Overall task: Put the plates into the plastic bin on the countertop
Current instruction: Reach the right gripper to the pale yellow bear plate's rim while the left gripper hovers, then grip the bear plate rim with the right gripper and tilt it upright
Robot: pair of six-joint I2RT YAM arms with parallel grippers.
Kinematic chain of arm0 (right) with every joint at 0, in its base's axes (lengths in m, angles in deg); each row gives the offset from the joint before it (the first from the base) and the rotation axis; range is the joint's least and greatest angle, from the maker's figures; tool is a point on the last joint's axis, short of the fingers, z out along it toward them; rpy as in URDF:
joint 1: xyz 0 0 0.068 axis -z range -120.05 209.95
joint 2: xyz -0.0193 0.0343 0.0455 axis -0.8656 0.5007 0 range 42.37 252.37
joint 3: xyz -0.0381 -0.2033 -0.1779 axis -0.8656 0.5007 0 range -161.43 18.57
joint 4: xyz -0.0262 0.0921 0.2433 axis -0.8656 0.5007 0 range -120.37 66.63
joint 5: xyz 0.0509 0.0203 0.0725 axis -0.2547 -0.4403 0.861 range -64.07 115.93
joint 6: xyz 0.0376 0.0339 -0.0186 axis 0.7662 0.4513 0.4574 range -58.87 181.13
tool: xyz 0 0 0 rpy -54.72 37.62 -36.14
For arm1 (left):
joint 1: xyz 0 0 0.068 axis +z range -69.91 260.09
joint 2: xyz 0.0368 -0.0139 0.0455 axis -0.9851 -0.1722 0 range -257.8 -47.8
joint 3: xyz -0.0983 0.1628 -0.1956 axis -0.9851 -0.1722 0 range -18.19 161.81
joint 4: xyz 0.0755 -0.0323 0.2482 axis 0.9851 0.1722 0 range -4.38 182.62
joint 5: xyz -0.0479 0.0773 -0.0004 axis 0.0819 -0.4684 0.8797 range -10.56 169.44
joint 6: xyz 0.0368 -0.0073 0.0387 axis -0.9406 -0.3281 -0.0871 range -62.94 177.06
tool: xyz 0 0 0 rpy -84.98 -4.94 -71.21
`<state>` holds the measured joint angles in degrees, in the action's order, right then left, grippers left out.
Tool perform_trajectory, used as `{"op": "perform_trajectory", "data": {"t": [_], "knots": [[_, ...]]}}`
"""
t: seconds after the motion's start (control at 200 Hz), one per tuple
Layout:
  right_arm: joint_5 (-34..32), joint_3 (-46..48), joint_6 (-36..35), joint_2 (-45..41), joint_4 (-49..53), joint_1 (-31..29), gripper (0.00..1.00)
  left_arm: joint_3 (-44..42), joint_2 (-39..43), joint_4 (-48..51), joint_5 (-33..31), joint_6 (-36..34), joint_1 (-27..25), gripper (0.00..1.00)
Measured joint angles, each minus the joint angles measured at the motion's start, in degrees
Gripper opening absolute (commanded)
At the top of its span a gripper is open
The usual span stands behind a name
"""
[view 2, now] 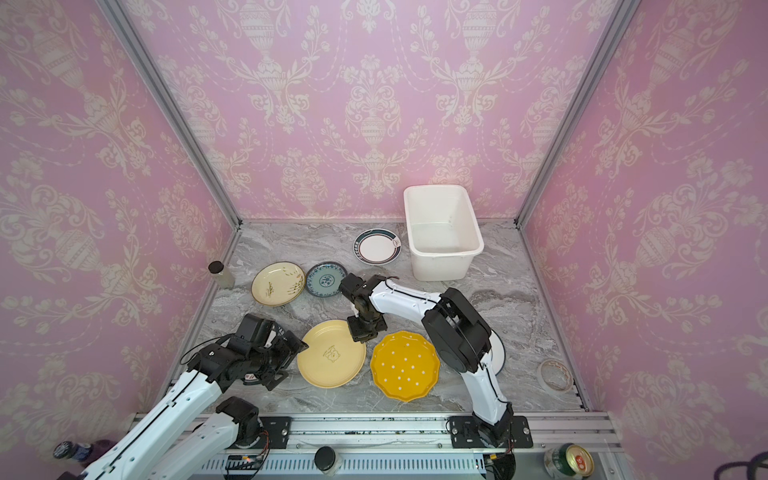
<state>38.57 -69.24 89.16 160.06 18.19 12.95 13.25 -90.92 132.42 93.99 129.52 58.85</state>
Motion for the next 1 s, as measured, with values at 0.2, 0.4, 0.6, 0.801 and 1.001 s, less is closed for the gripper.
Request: {"op": "perform_trajectory", "data": {"t": [0.2, 0.4, 0.6, 0.801, 1.001], "knots": [[-1.6, -0.2, 2.8, -5.7, 1.3, 2.3, 0.00, 6.8, -0.6, 1.1, 0.4, -3.1, 0.0, 0.98], [-1.6, 0.9, 10.4, -16.8, -0.8, 5.5, 0.00, 12.6, -1.2, 0.8, 3.2, -8.4, 0.0, 0.94], [0.0, 4.9, 18.3, -23.6, -4.8, 5.6, 0.00, 12.7, -2.7, -2.6, 7.5, -12.2, 0.0, 0.69], [2.0, 5.7, 22.5, -25.6, -6.2, 5.6, 0.00, 12.7, -3.0, -6.4, 8.5, -12.7, 0.0, 0.41], [3.0, 5.7, 24.2, -25.7, -6.4, 5.6, 0.00, 12.7, -0.6, -9.9, 8.7, -11.3, 0.0, 0.17]]}}
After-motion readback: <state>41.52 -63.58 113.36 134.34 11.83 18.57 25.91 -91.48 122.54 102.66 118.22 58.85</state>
